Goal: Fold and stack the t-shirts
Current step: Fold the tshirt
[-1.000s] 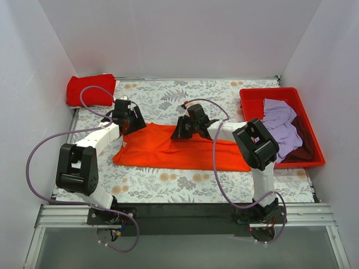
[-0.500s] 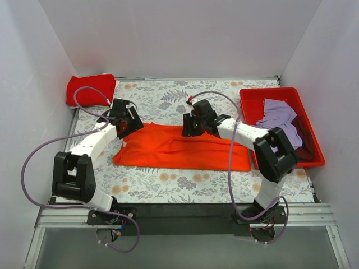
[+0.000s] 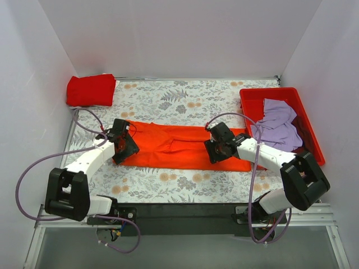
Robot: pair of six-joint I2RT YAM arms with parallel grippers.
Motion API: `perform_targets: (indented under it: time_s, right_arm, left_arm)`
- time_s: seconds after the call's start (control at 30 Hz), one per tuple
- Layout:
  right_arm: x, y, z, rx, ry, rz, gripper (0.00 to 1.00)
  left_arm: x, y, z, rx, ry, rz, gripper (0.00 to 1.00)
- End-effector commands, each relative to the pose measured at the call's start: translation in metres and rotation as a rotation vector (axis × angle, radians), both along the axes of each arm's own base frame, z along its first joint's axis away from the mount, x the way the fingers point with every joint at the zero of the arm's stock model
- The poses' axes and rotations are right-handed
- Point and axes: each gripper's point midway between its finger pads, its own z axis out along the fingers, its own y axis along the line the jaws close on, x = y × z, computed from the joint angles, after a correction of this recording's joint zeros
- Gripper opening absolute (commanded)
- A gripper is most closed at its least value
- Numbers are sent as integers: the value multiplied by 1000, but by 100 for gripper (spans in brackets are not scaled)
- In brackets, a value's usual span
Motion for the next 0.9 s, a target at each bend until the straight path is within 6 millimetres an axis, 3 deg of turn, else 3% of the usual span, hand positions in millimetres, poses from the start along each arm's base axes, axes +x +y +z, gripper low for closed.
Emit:
perform_targets:
  time_s: [0.0,0.17,0.3,0.37,0.43,0.47,0.5,0.53,0.6,0.7,0.77,0.87]
  right_arm:
    - [-2,-13,-2,-54,-19,8,55]
    - [-25,-27,-26,-120,91,25,55]
    - [-54,-19,-39,-58,204,63,55]
    - [-70,-9,-41,-7,270,82,55]
    - [-95,3,-42,39,351,125,55]
    - [-104,7,-41,53,374,138,55]
    - [-122,17,-40,71,411,185,55]
    - [-135,21,-40,78,436,207,56]
    - [-169,42,-35,114,498,285,56]
    - [-195,82,-19,179,529,406,56]
    - [-192,107,-4,207,501,456,56]
    - [-183,120,8,214,457,475,56]
  left_arm:
    - [13,5,-5,37,-7,46,62]
    - [29,10,-29,104,82,43,60]
    - [52,13,-42,170,127,22,60]
    - [79,12,-36,200,100,3,60]
    - [97,11,-48,230,137,-33,60]
    - [124,5,-34,228,92,-41,61]
    - [131,4,-49,240,130,-58,62]
    - [142,0,-49,233,121,-77,63]
    - [178,-18,-36,205,63,-148,67]
    - [204,-40,-36,202,24,-261,73]
    - [222,-50,-20,212,-38,-296,77]
    - [230,-45,8,241,-123,-277,82]
